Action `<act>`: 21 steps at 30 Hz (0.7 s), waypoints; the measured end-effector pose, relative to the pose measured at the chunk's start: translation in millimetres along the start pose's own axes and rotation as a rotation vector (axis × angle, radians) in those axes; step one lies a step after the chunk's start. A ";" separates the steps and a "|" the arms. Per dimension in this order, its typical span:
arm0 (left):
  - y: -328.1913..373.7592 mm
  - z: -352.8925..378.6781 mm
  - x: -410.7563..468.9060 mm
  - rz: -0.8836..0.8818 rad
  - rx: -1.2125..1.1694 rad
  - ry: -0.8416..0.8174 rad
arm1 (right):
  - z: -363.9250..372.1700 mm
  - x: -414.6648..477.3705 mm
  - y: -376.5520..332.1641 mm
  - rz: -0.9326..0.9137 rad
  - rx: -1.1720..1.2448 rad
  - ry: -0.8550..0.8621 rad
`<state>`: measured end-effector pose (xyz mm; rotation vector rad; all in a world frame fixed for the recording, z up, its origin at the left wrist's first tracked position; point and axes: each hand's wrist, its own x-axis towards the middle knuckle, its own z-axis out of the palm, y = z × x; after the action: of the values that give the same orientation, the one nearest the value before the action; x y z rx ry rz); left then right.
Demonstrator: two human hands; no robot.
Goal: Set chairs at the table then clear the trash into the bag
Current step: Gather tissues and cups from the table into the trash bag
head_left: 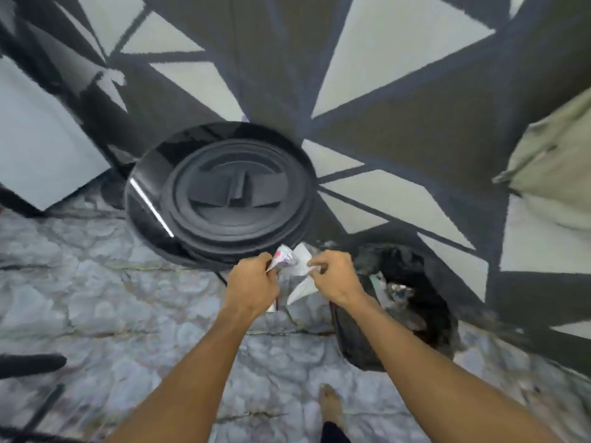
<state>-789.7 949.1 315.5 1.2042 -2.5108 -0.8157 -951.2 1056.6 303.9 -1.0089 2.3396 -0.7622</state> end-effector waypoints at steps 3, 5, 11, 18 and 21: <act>66.1 52.7 24.4 0.073 -0.003 -0.110 | -49.4 -1.6 63.1 0.110 0.032 0.086; 106.5 86.5 35.8 0.120 -0.002 -0.176 | -74.3 -6.1 103.8 0.196 0.048 0.144; 190.1 175.4 59.4 0.170 0.004 -0.296 | -126.1 -15.1 205.0 0.382 0.058 0.210; 244.1 247.3 75.9 0.177 0.005 -0.369 | -153.8 -5.0 288.1 0.548 0.080 0.293; 258.7 268.9 78.2 0.152 -0.039 -0.411 | -159.5 -0.5 302.1 0.564 0.065 0.293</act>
<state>-1122.0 1121.5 243.9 0.8908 -2.8443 -1.1651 -1198.7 1278.1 223.8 -0.1835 2.6344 -0.7817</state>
